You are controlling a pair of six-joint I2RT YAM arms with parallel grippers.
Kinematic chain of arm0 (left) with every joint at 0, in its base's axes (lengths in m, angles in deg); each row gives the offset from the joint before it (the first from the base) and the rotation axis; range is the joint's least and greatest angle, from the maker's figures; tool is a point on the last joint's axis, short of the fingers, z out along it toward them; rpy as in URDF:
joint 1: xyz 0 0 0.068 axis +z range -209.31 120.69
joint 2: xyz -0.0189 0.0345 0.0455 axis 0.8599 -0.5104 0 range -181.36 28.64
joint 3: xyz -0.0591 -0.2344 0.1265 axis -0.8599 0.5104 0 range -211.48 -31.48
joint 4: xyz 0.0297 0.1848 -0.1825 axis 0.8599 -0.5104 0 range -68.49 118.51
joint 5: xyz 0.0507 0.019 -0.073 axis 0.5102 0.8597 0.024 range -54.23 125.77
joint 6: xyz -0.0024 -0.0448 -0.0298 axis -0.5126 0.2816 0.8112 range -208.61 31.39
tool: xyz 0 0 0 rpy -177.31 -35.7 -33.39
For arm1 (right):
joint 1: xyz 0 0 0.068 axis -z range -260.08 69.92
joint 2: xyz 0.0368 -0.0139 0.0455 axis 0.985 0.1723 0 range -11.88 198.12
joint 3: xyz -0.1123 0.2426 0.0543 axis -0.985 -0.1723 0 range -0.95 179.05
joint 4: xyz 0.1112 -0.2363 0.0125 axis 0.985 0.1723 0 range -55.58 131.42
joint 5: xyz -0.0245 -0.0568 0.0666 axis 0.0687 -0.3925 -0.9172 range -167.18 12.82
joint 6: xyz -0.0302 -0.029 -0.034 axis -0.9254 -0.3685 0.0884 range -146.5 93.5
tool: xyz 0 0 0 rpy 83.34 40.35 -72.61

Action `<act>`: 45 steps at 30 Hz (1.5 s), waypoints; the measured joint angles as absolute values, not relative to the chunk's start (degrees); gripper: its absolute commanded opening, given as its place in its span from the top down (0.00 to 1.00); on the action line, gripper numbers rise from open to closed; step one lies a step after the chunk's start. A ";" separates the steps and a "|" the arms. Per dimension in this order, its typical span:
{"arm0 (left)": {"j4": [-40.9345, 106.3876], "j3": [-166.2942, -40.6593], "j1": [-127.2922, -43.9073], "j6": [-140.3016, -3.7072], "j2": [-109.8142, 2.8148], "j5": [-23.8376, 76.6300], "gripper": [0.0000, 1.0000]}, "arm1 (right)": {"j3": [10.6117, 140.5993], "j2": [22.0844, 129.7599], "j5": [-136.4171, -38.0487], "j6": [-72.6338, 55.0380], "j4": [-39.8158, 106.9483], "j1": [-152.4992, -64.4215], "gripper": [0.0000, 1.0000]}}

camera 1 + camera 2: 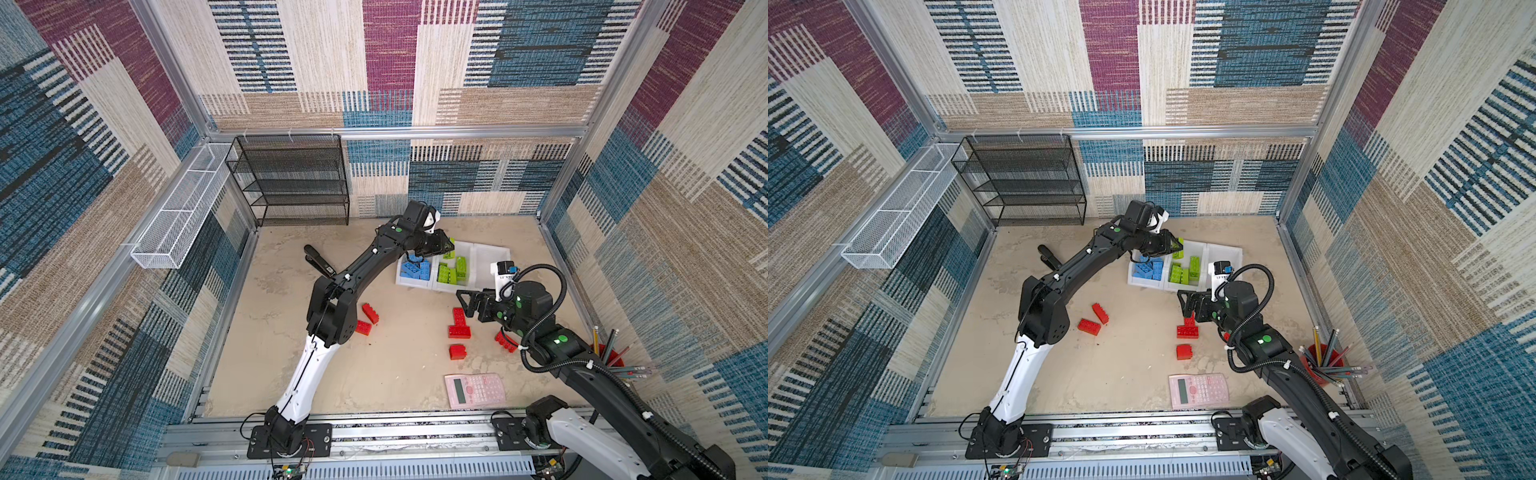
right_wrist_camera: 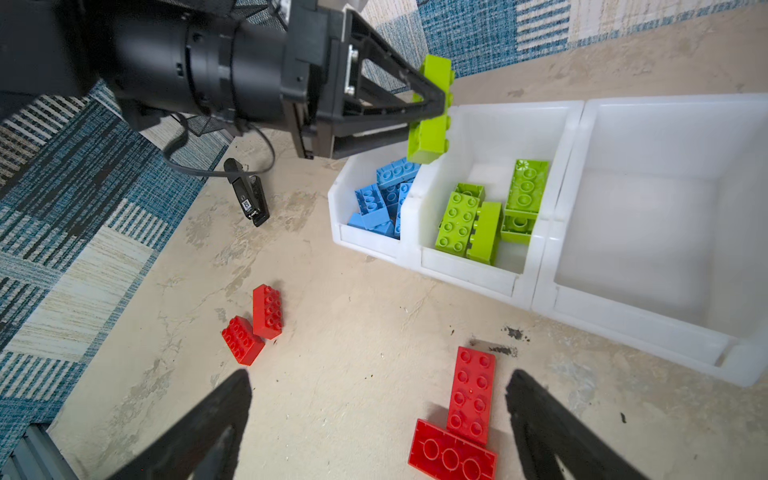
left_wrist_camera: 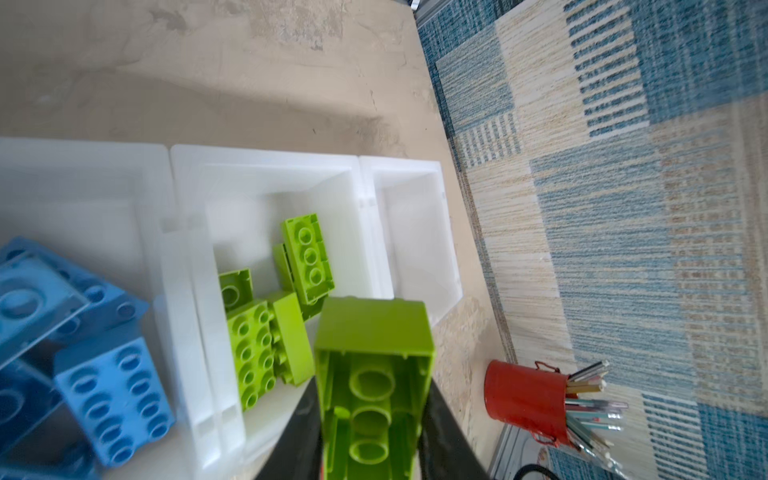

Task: Sort the legos into containers by color
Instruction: 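Carry the lime-green brick over the middle compartment and open the left gripper, then grasp a flat red brick with the right gripper while left arm withdraws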

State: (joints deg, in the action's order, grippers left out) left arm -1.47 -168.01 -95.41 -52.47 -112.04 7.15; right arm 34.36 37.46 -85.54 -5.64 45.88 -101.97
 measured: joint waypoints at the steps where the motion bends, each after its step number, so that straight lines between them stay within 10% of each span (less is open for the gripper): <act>1: -1.01 -169.78 -95.45 -51.90 -113.68 6.77 0.73 | 34.36 37.57 -85.54 -5.79 45.86 -101.97 0.04; 8: -0.46 -175.79 -95.54 -49.96 -119.47 5.64 0.67 | 34.28 38.12 -85.54 -6.44 45.92 -101.97 0.03; 15: -0.95 -176.05 -95.52 -49.85 -120.24 5.70 0.39 | 34.93 39.34 -85.54 -7.34 47.06 -101.97 0.03; 24: -4.66 -172.31 -95.52 -53.96 -114.05 9.20 0.34 | 35.78 41.77 -84.54 -7.89 50.08 -101.97 0.05; 45: 5.61 -115.33 -95.28 -58.13 -67.08 25.92 0.35 | 38.47 56.13 -80.27 -6.38 55.26 -101.97 0.20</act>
